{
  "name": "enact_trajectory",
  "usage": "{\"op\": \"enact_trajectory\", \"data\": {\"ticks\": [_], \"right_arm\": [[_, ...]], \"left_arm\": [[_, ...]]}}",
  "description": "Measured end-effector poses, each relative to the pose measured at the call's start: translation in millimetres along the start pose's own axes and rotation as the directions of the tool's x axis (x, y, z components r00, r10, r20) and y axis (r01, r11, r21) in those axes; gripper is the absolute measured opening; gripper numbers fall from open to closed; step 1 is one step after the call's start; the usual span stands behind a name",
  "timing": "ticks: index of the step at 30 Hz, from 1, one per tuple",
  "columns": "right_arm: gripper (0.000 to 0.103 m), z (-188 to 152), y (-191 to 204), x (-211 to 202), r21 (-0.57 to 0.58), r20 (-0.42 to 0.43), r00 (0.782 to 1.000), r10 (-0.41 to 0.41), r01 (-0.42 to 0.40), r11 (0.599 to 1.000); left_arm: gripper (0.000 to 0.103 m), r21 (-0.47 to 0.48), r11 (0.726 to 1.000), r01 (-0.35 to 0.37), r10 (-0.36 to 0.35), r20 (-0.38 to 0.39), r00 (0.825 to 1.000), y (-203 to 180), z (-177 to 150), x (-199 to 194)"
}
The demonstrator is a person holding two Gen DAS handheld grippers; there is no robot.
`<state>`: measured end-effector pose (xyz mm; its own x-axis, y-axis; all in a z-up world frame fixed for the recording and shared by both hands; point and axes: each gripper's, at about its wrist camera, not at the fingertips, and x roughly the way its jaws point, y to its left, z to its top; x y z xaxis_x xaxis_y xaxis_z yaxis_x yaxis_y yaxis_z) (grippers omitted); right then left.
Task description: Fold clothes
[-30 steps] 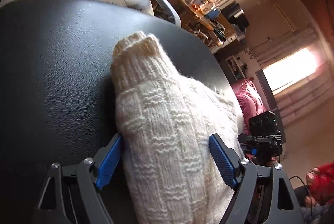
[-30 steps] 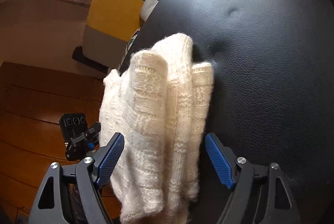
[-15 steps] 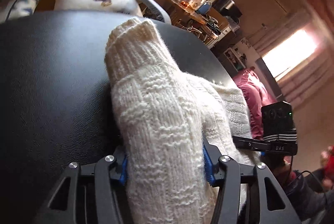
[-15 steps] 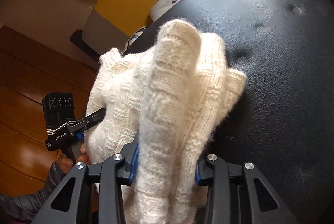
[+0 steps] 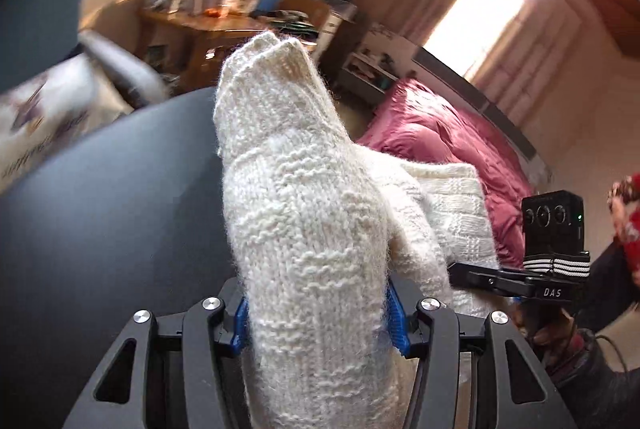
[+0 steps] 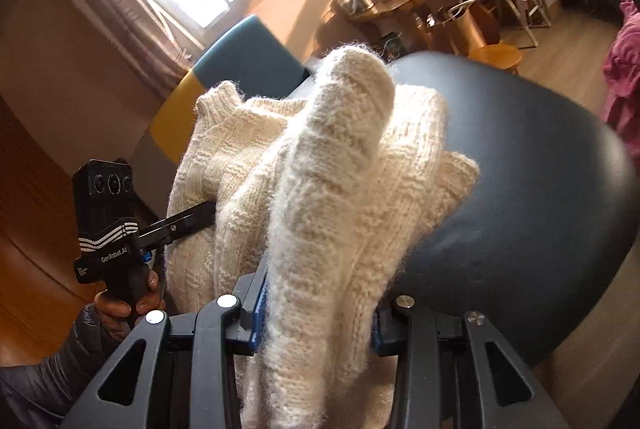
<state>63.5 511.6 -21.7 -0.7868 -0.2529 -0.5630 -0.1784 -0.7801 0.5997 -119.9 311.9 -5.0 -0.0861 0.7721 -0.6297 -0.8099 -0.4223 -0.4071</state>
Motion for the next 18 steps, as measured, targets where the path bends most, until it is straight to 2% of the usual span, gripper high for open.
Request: {"op": "enact_trajectory", "data": {"ticks": [2,4,6,8,9,11,13,16,18], "right_arm": [[0.037,10,-26,-6,0.061,0.025,0.998,-0.056,0.054,0.997],[0.037,16,-57,-4,0.113,0.015,0.993,-0.118,0.115,0.987],[0.037,13,-79,11,0.161,-0.023,0.986,-0.164,0.166,0.973],[0.041,4,-99,12,0.219,-0.023,0.990,-0.137,0.139,0.966],[0.044,-1,-110,11,0.248,-0.017,0.993,-0.115,0.116,0.962],[0.047,-8,-124,7,0.311,-0.001,0.998,-0.058,0.055,0.949],[0.048,-8,-128,-5,0.310,0.030,0.997,-0.064,0.052,0.949],[0.048,-1,-106,-38,0.182,0.116,0.975,-0.191,0.168,0.969],[0.048,11,-78,-48,0.051,0.168,0.960,-0.223,0.217,0.975]], "left_arm": [[0.055,0.053,0.999,-0.005,0.006,-0.031,0.999,-14,23,33],[0.057,0.074,0.997,-0.037,0.043,-0.080,0.996,-17,37,71],[0.059,0.088,0.991,-0.097,0.110,-0.156,0.982,-13,41,110],[0.061,0.109,0.977,-0.185,0.204,-0.195,0.959,-7,38,137],[0.062,0.101,0.977,-0.186,0.203,-0.202,0.958,-3,41,142],[0.066,0.055,0.986,-0.159,0.167,-0.198,0.966,7,46,136],[0.066,0.022,0.985,-0.168,0.170,-0.171,0.971,14,50,120],[0.066,-0.038,0.984,-0.172,0.166,-0.132,0.977,23,55,99],[0.066,-0.039,0.983,-0.177,0.175,-0.067,0.982,17,60,87]]}}
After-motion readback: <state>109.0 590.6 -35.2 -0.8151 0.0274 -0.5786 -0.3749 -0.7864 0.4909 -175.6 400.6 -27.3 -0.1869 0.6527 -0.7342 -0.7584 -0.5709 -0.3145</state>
